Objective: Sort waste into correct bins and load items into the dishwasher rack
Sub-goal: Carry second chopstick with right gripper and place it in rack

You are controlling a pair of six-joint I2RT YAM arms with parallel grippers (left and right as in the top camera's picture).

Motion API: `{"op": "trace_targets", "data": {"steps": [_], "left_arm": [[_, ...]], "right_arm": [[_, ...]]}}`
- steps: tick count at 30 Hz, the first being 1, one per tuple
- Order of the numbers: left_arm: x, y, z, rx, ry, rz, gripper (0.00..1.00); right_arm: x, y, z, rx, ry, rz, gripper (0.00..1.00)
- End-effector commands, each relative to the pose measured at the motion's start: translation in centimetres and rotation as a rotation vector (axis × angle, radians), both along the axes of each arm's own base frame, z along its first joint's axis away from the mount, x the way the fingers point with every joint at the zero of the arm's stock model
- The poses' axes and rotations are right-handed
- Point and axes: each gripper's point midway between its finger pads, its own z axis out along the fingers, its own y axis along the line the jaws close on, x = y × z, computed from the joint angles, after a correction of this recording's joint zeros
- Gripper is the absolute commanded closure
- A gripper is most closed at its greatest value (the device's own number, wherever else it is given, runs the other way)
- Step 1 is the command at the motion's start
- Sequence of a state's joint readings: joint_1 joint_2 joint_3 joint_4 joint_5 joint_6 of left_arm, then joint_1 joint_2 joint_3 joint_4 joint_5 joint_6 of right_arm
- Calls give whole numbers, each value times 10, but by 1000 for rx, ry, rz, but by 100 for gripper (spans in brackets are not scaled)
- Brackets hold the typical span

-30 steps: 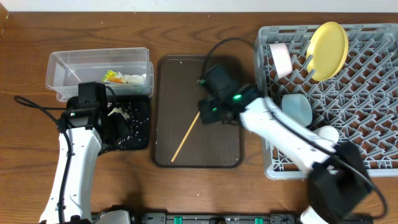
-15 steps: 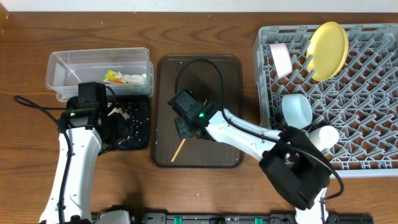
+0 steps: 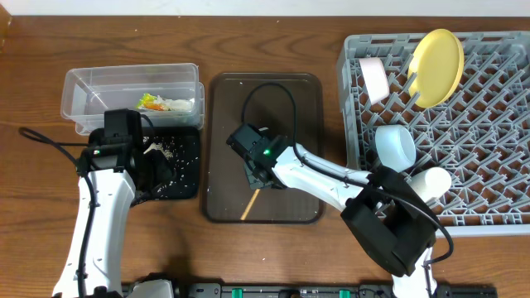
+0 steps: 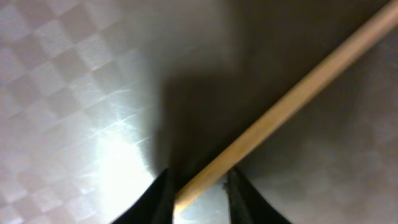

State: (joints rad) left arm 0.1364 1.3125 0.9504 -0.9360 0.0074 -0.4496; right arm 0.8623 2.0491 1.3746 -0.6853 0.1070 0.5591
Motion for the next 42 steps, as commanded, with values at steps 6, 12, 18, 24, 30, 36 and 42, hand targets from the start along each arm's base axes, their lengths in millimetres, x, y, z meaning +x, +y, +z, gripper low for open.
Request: {"op": "trace_targets", "data": {"steps": [6, 12, 18, 24, 30, 36, 42], "left_arm": [[2, 4, 6, 15, -18, 20, 30], [2, 4, 6, 16, -18, 20, 30], [2, 4, 6, 16, -18, 20, 30], [2, 4, 6, 15, -18, 20, 30], [2, 4, 6, 15, -18, 20, 30], [2, 4, 6, 15, -18, 20, 30], [2, 4, 6, 16, -18, 20, 30]], "right_arm": [[10, -25, -6, -43, 35, -69, 88], [22, -41, -7, -23, 71, -101, 99], [15, -49, -8, -21, 131, -70, 99], [18, -66, 22, -25, 124, -53, 99], [39, -93, 92, 54, -6, -47, 99], [43, -150, 141, 40, -78, -54, 99], [36, -213, 137, -66, -6, -182, 99]]}}
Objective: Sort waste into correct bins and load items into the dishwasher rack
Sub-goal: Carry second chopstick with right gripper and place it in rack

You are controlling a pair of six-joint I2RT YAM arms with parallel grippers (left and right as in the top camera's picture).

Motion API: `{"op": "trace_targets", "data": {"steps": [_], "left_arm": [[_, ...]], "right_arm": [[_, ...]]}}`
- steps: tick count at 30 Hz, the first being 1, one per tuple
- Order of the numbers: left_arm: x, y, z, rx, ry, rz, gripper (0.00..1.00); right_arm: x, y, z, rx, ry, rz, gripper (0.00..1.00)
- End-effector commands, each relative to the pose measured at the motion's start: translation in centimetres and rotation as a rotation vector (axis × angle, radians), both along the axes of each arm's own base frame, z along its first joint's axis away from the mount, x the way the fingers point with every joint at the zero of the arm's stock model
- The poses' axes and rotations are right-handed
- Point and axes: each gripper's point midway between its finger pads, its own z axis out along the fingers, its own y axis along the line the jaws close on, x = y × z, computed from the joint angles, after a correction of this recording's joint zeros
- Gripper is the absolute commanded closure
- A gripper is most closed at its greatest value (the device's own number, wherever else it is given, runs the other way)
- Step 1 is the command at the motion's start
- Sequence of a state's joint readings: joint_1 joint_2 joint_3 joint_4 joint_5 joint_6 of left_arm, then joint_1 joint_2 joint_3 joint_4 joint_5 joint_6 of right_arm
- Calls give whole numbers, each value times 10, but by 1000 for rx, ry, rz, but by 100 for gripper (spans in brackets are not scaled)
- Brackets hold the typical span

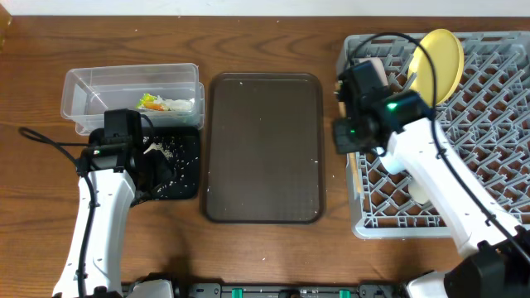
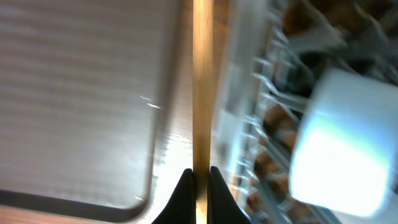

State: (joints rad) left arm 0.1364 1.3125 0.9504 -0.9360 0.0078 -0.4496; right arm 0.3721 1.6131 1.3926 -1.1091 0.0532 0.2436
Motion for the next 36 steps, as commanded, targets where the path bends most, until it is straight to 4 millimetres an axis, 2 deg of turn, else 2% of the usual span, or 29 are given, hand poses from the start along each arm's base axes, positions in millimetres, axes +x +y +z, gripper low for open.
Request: {"op": "trace_targets", "data": {"steps": [1, 6, 13, 16, 19, 22, 26, 30, 36], "left_arm": [[2, 4, 6, 16, -18, 20, 30], [2, 4, 6, 16, -18, 20, 30], [2, 4, 6, 16, -18, 20, 30], [2, 4, 6, 16, -18, 20, 30], [2, 4, 6, 16, -17, 20, 30], [2, 4, 6, 16, -17, 20, 30], [2, 4, 6, 16, -17, 20, 30], [2, 4, 6, 16, -17, 20, 30], [2, 4, 6, 16, -17, 20, 30]], "right_arm": [[1, -28, -7, -58, 28, -25, 99], [-6, -42, -24, -70, 69, -61, 99], [-8, -40, -55, -51, 64, -58, 99], [-8, -40, -61, -48, 55, -59, 99], [-3, -39, -61, -43, 36, -59, 96], [-2, -38, -61, -38, 31, -59, 83], [0, -37, -60, -35, 23, -58, 74], [6, -36, -52, -27, -2, -62, 71], [19, -32, -24, 0, -86, -63, 70]]}}
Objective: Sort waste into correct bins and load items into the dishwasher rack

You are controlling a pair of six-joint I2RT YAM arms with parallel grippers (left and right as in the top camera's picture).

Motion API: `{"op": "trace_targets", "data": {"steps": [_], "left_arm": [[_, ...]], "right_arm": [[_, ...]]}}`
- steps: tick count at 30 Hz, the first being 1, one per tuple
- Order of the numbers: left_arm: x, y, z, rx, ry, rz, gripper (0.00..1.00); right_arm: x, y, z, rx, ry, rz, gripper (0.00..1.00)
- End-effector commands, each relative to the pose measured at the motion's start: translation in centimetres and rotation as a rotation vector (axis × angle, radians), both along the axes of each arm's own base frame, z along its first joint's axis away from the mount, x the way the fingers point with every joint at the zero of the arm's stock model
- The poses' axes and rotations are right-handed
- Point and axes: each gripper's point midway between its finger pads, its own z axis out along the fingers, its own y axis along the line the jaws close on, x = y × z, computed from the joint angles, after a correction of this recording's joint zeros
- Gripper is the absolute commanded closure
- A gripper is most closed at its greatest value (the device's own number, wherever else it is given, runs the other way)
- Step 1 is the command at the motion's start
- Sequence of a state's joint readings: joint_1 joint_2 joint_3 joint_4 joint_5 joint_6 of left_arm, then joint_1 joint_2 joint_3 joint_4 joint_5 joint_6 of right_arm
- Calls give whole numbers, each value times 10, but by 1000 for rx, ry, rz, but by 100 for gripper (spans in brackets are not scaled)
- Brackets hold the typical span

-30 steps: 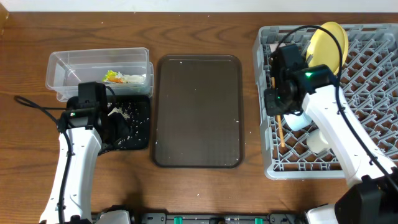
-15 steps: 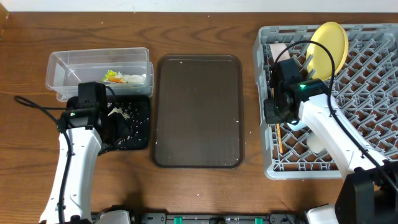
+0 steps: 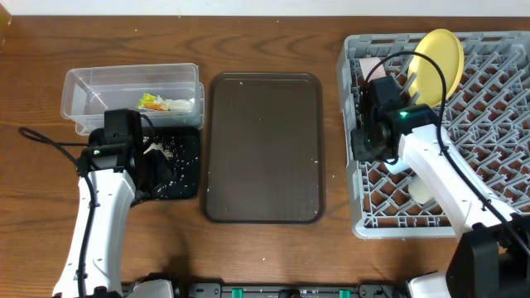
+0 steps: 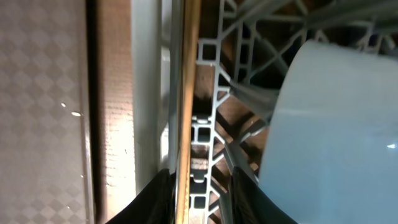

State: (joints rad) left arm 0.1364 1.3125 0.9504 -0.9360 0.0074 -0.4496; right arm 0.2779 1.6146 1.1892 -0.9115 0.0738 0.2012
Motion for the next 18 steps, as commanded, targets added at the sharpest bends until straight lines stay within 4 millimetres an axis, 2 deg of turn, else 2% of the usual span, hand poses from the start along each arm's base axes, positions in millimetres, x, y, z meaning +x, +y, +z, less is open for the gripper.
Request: {"op": "trace_targets", "data": {"steps": [1, 5, 10, 11, 13, 14, 16, 18], "left_arm": [[2, 4, 6, 15, -18, 20, 30], [3, 4, 6, 16, -23, 20, 30], [10, 2, 7, 14, -48, -4, 30], [15, -4, 8, -4, -67, -47, 30], [26, -19, 11, -48, -115, -139, 30], [32, -28, 13, -62, -140, -190, 30], [40, -42, 16, -58, -170, -276, 30], [43, -56, 16, -48, -179, -371, 30]], "right_arm": [[15, 4, 32, 33, -100, -4, 69], [24, 7, 52, 53, -171, -4, 63], [41, 11, 75, 101, -292, -41, 59], [47, 11, 80, 126, -321, -81, 58], [59, 11, 89, 202, -367, -174, 45], [65, 13, 94, 254, -387, -188, 42], [76, 20, 104, 352, -418, -168, 40], [80, 13, 108, 393, -426, -177, 40]]}}
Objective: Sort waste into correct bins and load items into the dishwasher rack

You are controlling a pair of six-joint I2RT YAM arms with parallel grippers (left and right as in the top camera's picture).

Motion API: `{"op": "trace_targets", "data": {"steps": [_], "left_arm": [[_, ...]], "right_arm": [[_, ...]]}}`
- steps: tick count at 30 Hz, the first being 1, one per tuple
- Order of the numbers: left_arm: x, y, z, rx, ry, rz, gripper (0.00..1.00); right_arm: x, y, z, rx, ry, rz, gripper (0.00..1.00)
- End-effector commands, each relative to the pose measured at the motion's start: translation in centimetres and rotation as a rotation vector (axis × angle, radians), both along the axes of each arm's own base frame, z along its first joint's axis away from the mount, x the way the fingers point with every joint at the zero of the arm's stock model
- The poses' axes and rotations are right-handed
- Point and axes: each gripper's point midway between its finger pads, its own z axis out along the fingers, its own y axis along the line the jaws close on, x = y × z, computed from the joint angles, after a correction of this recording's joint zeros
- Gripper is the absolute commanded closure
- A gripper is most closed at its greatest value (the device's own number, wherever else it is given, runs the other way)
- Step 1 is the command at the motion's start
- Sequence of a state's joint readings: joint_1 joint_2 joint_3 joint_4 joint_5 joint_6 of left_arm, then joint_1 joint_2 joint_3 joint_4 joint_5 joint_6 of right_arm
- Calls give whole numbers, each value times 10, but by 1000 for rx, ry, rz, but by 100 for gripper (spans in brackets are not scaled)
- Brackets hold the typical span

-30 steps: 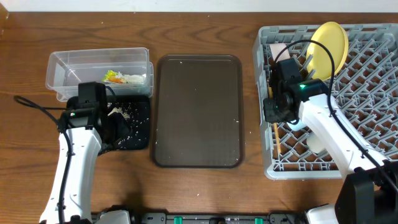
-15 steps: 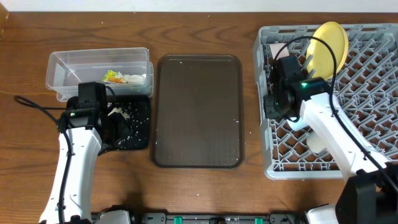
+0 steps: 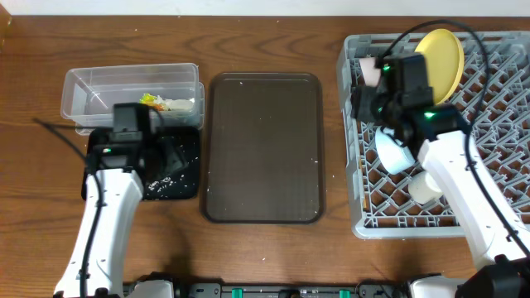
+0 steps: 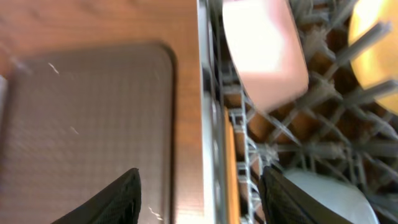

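A wooden chopstick (image 4: 230, 158) lies inside the left wall of the grey dishwasher rack (image 3: 497, 178). My right gripper (image 4: 199, 208) hangs above that wall at the rack's far left corner. It is open wide with nothing between its fingers (image 4: 121, 199). Next to it in the rack are a pink cup (image 4: 264, 50), a yellow plate (image 3: 439, 54) and a pale blue cup (image 3: 393, 149). My left gripper (image 3: 166, 153) is over the black bin (image 3: 178, 178). Its jaws cannot be made out from above.
A brown tray (image 3: 263, 147) lies bare in the middle of the table. At the far left stands a clear container (image 3: 99, 95) with food scraps. A white cup (image 3: 424, 186) lies in the rack nearer the front.
My right gripper has opened wide and moved toward the rack's far left corner, leaving the chopstick along the rack's left wall. The left arm has shifted slightly right over the black bin.
My right gripper first stood on the tray with its fingers around the chopstick. Then it held the chopstick shut at the rack's left edge. Then its fingers were parted around the chopstick inside the rack. Now it is open and clear of it.
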State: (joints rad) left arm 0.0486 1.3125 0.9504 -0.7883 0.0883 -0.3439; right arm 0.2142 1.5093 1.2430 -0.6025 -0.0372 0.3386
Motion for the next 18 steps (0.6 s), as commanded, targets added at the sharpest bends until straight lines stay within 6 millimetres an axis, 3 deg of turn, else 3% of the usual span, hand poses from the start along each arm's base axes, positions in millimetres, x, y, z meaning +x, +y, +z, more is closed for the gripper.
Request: {"op": "trace_targets", "data": {"steps": [1, 4, 10, 18], "left_arm": [[3, -29, 6, 5, -28, -207, 30], [-8, -45, -1, 28, 22, -337, 30], [-44, -39, -11, 13, 184, -319, 30], [-52, -35, 11, 17, 110, -300, 32]], "right_arm": [[3, -6, 16, 123, -10, -21, 39], [-9, -25, 3, 63, 55, -1, 29], [-50, -55, -26, -22, 259, -54, 12], [-81, -57, -27, -89, 338, -54, 7]]}}
